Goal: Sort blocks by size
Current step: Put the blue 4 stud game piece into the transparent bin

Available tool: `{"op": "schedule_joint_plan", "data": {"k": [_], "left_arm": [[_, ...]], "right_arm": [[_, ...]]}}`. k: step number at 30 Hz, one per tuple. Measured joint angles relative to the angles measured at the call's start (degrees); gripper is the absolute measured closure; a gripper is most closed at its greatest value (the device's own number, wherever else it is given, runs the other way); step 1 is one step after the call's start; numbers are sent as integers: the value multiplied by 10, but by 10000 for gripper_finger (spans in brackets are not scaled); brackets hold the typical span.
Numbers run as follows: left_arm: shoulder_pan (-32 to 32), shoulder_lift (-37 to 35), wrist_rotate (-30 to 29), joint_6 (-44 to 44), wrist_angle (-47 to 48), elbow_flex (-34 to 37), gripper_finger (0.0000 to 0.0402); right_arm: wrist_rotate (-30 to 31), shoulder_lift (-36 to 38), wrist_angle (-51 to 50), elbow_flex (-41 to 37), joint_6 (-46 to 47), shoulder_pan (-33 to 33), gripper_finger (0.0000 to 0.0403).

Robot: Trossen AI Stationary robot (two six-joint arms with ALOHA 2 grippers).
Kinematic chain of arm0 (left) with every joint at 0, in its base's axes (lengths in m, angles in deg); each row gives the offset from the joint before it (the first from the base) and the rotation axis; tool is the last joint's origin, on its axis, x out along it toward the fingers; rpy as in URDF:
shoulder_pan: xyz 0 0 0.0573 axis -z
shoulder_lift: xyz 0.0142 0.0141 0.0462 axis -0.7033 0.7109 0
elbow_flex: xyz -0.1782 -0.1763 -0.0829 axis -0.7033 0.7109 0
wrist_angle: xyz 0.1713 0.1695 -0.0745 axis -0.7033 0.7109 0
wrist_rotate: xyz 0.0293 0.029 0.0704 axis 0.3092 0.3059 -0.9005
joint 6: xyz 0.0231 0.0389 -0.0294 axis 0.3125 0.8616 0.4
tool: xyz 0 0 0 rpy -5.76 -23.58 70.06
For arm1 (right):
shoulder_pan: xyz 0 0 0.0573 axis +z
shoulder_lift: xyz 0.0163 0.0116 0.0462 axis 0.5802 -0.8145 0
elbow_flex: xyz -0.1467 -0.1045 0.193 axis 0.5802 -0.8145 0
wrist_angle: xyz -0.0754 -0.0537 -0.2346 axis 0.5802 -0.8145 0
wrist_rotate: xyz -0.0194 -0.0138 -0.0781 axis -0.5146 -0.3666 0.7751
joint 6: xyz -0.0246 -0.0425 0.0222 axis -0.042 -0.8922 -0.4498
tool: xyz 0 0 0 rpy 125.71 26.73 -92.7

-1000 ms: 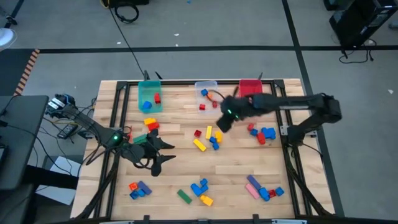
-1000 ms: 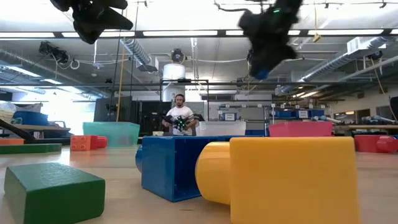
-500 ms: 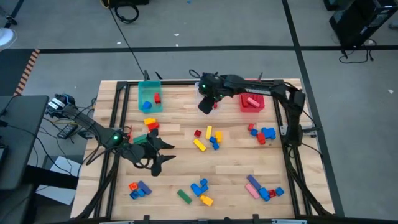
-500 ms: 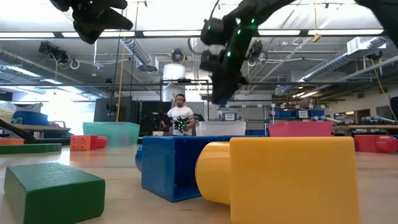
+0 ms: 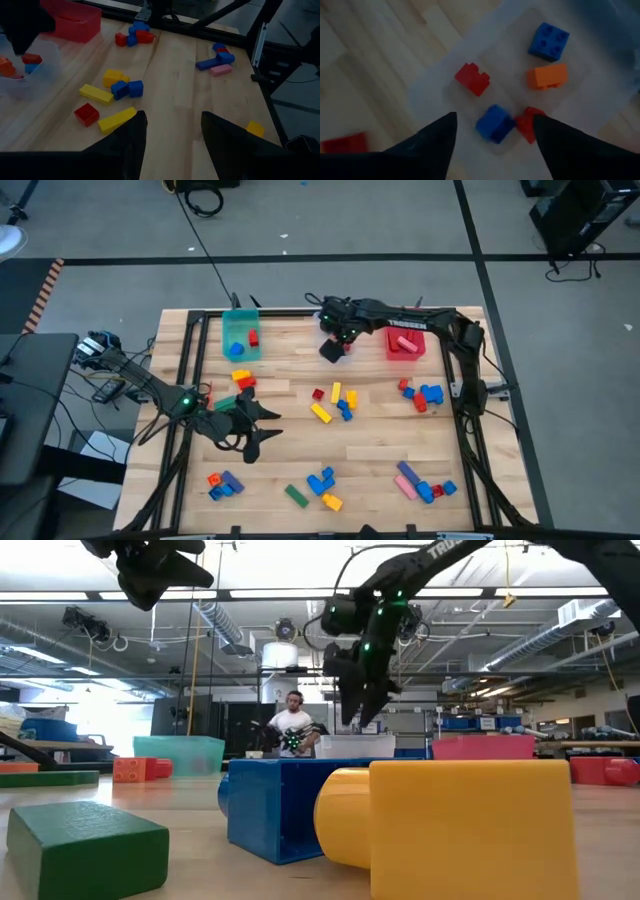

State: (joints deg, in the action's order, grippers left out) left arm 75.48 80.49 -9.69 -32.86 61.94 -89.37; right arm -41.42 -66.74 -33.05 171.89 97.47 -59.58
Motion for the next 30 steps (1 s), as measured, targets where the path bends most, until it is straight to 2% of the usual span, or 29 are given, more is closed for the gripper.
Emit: {"op": "schedule_joint_plan", "data": {"k": [5,9,12,15,20,25,30], "left_arm": [[0,0,-36,-50,-28,0,204],[0,0,-40,-56,-27,-15,204],[0,0,-40,-60,-11,-35,205],[0,0,-37,-61,56,-70,215],[0,0,42,-62,195,-134,236],[10,1,145,-53,278,-165,241],[49,19,158,-54,347,-186,241]], "right_arm": [[0,47,-43,0,57,16,104],[10,99,-87,0,112,48,104],[51,136,-133,0,159,89,110],[102,174,-191,0,225,145,116],[147,221,-239,-14,368,257,126],[180,249,-236,-54,543,382,134],[196,249,-235,-77,678,491,139]]}}
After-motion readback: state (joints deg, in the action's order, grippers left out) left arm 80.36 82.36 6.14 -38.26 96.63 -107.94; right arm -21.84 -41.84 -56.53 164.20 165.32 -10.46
